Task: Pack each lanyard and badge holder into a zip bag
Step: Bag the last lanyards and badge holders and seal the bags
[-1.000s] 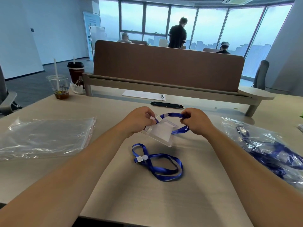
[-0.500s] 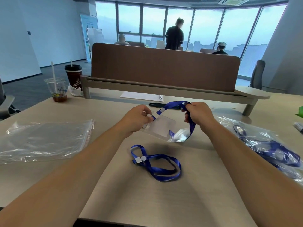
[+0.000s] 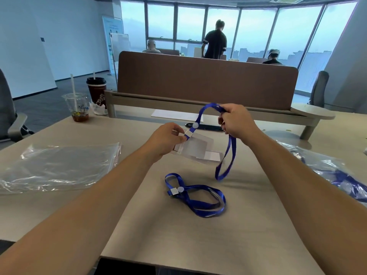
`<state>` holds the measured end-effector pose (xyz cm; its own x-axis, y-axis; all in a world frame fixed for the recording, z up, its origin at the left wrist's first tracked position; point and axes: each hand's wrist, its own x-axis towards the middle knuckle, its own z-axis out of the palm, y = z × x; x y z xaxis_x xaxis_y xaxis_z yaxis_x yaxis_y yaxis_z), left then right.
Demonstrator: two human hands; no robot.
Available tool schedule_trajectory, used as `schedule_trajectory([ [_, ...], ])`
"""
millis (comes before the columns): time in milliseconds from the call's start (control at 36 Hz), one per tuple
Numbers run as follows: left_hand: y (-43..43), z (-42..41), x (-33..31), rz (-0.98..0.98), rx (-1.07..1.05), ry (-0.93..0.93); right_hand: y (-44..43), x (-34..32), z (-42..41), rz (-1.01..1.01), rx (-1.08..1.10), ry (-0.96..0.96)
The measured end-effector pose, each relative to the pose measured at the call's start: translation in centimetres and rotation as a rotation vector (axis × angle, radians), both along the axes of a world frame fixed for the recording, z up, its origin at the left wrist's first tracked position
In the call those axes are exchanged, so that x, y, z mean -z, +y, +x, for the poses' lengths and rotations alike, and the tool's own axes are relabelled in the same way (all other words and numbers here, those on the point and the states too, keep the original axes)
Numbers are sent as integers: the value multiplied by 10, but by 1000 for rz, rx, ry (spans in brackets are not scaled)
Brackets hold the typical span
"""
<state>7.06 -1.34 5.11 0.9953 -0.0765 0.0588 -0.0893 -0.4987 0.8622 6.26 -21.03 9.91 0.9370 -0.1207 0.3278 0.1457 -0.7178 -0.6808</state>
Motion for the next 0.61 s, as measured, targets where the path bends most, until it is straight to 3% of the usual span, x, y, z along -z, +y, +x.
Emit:
schedule_trajectory([
  [194, 10, -3, 2, -129, 19, 27, -7, 35, 0, -44, 119, 183],
  [417, 9, 2, 9, -329, -176, -39, -6, 67, -17, -53, -105, 419],
  [611, 9, 3, 23, -221, -290, -202, 10, 68, -24, -48, -311, 520],
])
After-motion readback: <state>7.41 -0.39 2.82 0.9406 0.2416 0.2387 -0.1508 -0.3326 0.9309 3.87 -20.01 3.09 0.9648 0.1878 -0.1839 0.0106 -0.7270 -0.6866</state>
